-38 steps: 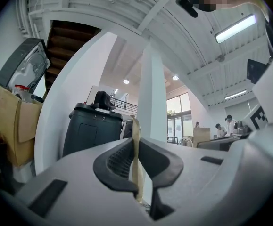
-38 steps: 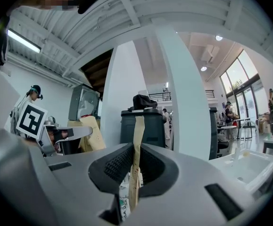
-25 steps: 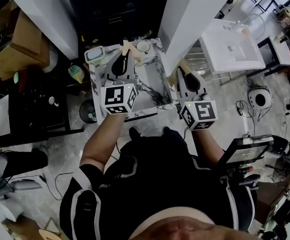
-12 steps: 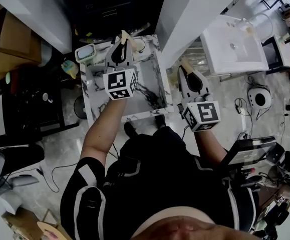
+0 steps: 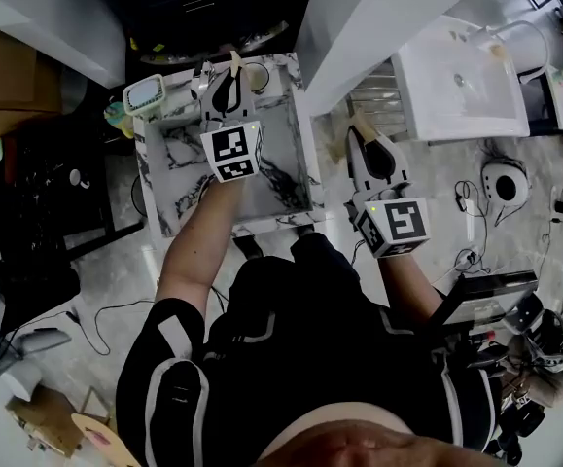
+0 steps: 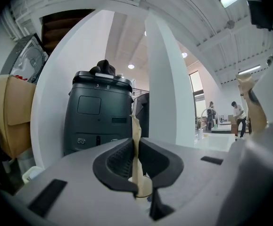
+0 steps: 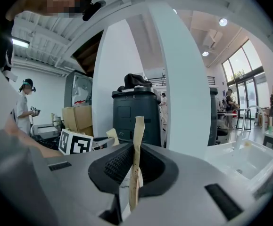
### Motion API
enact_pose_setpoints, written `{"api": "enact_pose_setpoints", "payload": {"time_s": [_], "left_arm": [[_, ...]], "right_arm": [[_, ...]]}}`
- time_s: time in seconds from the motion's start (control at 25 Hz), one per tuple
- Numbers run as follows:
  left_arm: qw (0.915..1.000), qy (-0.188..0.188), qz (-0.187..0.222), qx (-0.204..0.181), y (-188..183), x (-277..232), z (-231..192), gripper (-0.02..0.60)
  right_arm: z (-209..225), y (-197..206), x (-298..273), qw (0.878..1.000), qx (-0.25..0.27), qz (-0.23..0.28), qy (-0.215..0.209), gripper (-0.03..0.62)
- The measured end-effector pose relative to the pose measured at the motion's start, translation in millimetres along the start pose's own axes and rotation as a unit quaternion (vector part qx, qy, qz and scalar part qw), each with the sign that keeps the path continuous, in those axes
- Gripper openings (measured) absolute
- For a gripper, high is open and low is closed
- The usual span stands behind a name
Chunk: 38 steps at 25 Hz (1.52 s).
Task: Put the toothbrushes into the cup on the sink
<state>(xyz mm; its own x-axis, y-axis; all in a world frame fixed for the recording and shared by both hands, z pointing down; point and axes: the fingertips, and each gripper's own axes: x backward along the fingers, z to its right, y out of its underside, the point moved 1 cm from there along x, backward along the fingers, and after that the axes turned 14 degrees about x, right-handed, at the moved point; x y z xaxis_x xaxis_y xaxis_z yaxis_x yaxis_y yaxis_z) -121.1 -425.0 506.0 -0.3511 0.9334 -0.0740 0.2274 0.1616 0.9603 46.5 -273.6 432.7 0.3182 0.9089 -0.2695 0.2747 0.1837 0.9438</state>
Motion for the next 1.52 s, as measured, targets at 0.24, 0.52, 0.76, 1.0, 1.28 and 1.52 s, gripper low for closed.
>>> {"api": "enact_pose_setpoints", "payload": {"time_s": [0.24,0.52,0.76,1.0,1.28,1.52], "left_arm": [[0.9997,-0.008,-0.023,-0.007,24,-9,2,0.035],[0.9972,-0.042,-0.061,0.003,55,-12,-6,0.035],[0.997,-0.044,-0.062,-0.008,61,-11,-7,0.035],[0.9969,-0.032,-0.071,0.009,61,-11,-5,0.057],[0.9974,-0.027,-0.066,0.002,41,3,1,0.124],[0.9989,-0.017,-0.044,0.001,11,30,10,0.127]], "right_arm": [[7,8,-11,1.0,0.002,-0.002,-0.01,0.041],[12,14,-17,1.0,0.0,0.0,-0.012,0.041],[13,19,-20,1.0,-0.004,0.0,-0.015,0.041],[14,19,-20,1.0,-0.01,-0.006,-0.016,0.041],[16,-1,-20,1.0,-0.011,0.018,-0.019,0.041],[15,-22,-19,0.998,-0.002,0.054,-0.027,0.041]]}}
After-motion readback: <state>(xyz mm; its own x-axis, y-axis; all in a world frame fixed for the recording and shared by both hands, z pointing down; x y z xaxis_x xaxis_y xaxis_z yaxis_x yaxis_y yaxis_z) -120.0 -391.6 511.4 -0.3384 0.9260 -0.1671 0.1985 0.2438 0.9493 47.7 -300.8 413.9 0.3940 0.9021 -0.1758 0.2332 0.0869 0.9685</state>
